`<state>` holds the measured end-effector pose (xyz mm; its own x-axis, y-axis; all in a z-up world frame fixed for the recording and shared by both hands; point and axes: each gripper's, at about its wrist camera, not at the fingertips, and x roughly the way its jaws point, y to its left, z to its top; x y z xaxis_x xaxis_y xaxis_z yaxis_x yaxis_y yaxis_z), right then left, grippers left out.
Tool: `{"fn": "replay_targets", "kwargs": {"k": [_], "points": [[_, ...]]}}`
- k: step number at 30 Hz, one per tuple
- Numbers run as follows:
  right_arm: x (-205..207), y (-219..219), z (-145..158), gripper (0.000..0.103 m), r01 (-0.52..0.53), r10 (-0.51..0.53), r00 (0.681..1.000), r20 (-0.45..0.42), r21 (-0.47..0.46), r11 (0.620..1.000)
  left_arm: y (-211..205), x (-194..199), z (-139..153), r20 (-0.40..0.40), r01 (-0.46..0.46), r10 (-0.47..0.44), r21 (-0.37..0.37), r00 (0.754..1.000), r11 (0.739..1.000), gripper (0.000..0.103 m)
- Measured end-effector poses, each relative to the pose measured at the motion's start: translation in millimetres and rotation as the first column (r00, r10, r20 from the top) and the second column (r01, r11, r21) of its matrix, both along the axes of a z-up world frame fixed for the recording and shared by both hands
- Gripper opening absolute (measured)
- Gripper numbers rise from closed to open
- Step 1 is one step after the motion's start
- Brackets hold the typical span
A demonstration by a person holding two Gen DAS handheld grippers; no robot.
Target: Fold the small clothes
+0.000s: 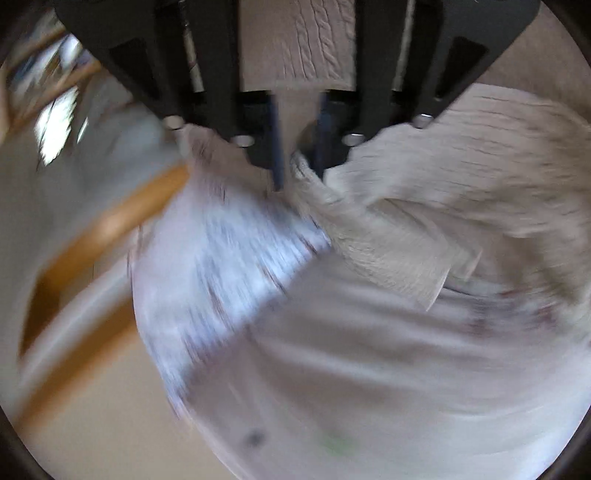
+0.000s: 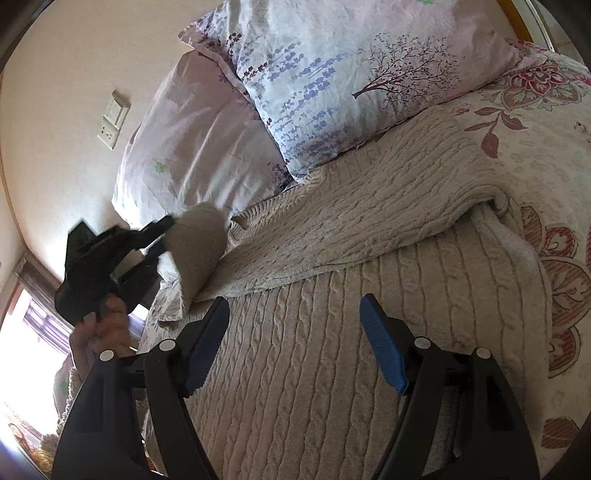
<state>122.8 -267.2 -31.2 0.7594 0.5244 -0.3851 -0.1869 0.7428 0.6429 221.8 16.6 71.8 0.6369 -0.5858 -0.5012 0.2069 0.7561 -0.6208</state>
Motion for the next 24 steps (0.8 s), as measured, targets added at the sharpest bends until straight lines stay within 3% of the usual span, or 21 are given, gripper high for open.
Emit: {"fn": "replay_targets", "kwargs": {"k": [2, 3, 5, 8, 10, 13, 16, 19, 22, 24], "points": [[-1, -3, -1, 0.074, 0.001, -0.001, 1.000, 0.001, 0.015, 1.000, -36, -3, -5, 0.016, 0.092, -0.094, 0.114, 0.995, 0.989, 0.075], [0, -4, -2, 0.074, 0.003, -0.003, 1.000, -0.002, 0.021, 1.000, -58, -9, -9, 0.028, 0.151, -0.159, 0.194, 0.987, 0.969, 0.076], [2, -7, -2, 0.074, 0.008, -0.007, 1.000, -0.029, 0.026, 1.000, -78, -21, -12, 0.041, 0.226, -0.247, 0.282, 0.968, 0.932, 0.077], [2, -10, 9, 0.074, 0.021, -0.023, 0.998, -0.063, -0.039, 0.999, -74, -40, -5, 0.069, 0.243, -0.284, 0.351, 0.956, 0.904, 0.085], [2, -15, 23, 0.074, 0.012, -0.016, 0.997, -0.069, -0.052, 0.999, -48, -54, 3, 0.108, 0.190, -0.250, 0.391, 0.962, 0.901, 0.087], [13, -20, 44, 0.073, -0.014, 0.011, 0.995, -0.101, -0.035, 0.999, 5, -68, 12, 0.152, 0.029, -0.115, 0.477, 0.982, 0.878, 0.087], [37, -12, 49, 0.064, -0.054, 0.050, 0.982, -0.181, -0.016, 0.998, 65, -78, 6, 0.145, -0.127, 0.052, 0.571, 0.988, 0.811, 0.087], [62, 0, 41, 0.058, -0.076, 0.066, 0.968, -0.243, -0.033, 0.997, 110, -84, -10, 0.096, -0.203, 0.185, 0.642, 0.978, 0.740, 0.085], [86, 12, 27, 0.053, -0.060, 0.032, 0.959, -0.280, -0.090, 0.994, 135, -90, -25, 0.055, -0.214, 0.237, 0.659, 0.970, 0.721, 0.085], [96, 18, 15, 0.045, -0.063, 0.036, 0.949, -0.312, -0.079, 0.995, 146, -89, -34, 0.025, -0.213, 0.259, 0.648, 0.966, 0.731, 0.085]]}}
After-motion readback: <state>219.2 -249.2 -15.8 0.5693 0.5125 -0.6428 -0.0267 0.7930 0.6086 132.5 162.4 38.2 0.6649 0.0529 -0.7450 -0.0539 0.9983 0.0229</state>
